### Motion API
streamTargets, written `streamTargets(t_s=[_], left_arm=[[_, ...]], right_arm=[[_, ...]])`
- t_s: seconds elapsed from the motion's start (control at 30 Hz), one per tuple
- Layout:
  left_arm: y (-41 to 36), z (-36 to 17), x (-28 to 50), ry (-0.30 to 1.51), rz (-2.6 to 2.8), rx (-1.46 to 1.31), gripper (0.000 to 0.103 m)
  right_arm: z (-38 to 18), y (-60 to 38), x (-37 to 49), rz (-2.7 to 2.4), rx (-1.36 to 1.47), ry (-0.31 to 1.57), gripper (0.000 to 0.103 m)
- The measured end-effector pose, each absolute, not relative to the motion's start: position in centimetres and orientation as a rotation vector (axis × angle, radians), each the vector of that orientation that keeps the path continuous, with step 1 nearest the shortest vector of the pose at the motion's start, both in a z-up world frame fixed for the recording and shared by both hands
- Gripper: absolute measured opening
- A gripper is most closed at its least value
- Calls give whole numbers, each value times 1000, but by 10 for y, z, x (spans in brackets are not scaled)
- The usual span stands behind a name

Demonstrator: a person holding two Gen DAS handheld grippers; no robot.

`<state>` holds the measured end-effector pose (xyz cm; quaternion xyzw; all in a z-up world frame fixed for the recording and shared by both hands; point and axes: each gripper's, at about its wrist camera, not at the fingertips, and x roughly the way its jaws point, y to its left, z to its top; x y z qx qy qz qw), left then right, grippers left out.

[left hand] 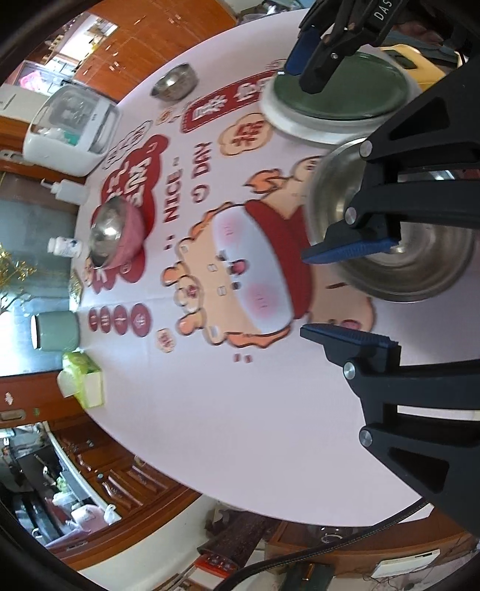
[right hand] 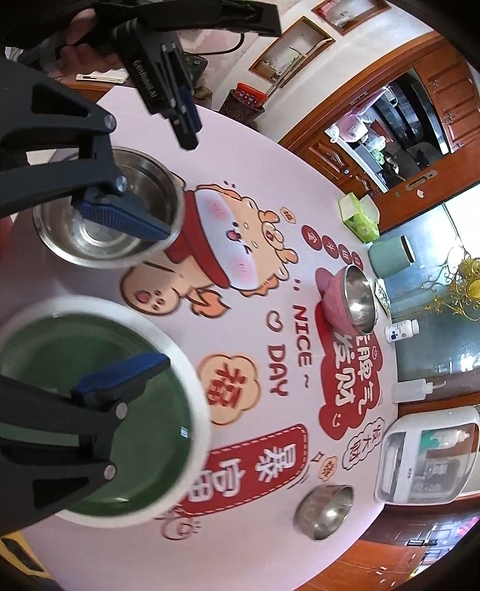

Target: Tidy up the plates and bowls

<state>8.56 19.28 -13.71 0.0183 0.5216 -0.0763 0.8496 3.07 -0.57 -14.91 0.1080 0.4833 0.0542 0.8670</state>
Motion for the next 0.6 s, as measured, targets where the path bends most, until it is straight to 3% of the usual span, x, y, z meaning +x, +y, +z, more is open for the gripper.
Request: streamTargets(t_s=[0.6], left_arm=[[144, -92, 176, 1066, -61, 72, 35]], right_arm=[[-114, -68, 143, 188, 231, 968, 65]])
